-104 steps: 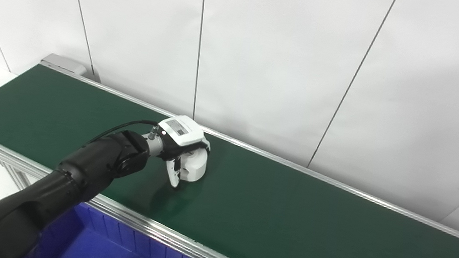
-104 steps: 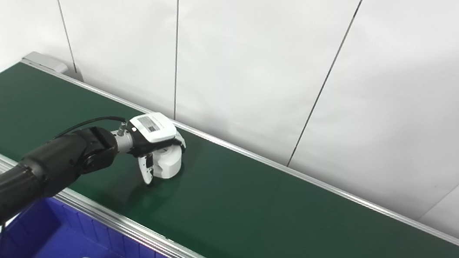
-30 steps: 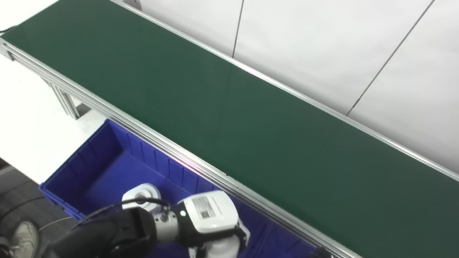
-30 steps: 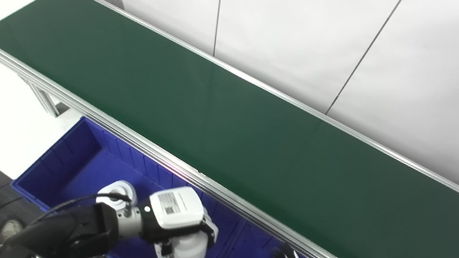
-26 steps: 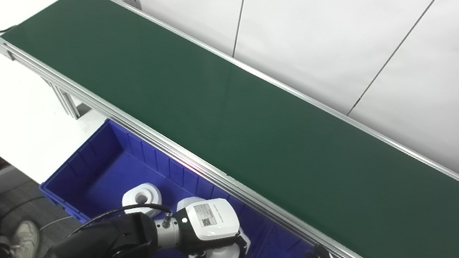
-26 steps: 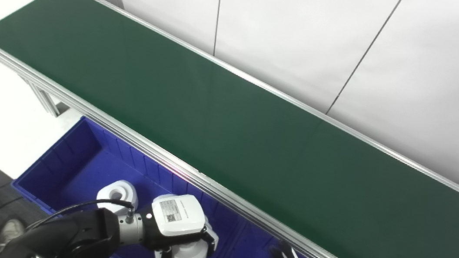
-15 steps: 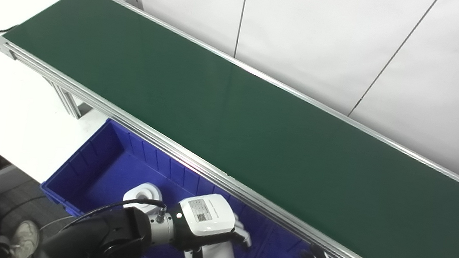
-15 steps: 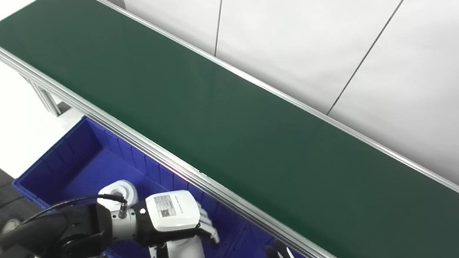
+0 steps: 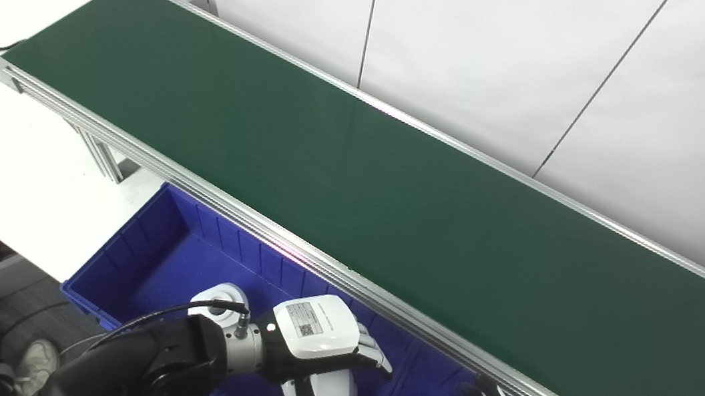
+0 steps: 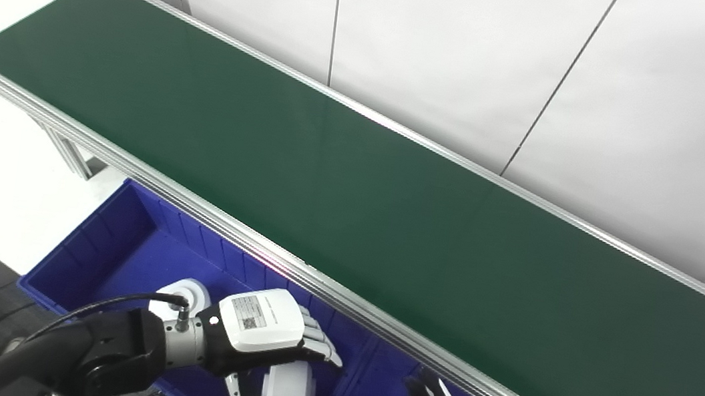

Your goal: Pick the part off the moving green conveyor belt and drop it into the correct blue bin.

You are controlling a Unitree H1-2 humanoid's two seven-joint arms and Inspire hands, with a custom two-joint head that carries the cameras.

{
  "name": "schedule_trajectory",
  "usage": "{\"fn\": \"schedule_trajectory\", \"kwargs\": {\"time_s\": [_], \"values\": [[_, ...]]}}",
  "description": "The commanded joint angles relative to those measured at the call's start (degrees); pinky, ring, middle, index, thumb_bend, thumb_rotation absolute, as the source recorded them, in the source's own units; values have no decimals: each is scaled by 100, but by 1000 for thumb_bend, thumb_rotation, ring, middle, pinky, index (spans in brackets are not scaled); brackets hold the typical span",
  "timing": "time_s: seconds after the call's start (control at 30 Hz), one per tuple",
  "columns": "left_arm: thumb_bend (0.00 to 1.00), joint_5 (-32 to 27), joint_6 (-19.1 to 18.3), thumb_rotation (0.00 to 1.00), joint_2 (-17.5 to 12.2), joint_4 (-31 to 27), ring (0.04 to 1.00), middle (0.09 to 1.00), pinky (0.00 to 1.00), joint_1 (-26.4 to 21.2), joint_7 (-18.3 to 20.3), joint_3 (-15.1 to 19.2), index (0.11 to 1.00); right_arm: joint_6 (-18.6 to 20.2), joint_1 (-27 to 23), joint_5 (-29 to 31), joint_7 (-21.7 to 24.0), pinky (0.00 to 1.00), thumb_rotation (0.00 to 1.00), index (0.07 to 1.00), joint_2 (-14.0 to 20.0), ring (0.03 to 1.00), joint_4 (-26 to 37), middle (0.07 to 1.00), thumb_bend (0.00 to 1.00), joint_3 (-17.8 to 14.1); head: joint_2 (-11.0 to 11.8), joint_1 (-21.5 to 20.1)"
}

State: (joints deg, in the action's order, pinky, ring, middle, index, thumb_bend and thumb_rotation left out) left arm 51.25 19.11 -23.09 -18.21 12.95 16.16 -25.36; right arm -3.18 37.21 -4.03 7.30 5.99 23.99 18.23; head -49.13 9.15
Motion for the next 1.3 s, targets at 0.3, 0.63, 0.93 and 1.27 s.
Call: {"fn": "schedule_trajectory", "kwargs": {"time_s": [0.3,0.63,0.93,1.27], "values": [[770,-3330,-443,774,1710,-1216,822,863,707,1260,-1082,549,874,-619,177,-513,-656,878,1000,894,-591,885,-154,869,902,-22,-90,-1348],[813,-4609,674,828,1165,1129,1000,1000,995,714,-688,1210,1000,-1074,-36,-1607,-1869,894,1000,905,-1739,892,-1001,912,874,394,-144,-3985],[820,-4944,779,837,922,1347,1000,1000,1000,376,-414,1214,1000,-1125,-350,-1705,-2245,928,1000,903,-1877,905,-1351,924,848,568,-203,-4387],[849,-4563,778,839,1195,971,994,1000,947,383,-660,1137,1000,-1255,-334,-1478,-2153,878,1000,897,-1561,893,-986,918,880,431,-432,-3776]]}}
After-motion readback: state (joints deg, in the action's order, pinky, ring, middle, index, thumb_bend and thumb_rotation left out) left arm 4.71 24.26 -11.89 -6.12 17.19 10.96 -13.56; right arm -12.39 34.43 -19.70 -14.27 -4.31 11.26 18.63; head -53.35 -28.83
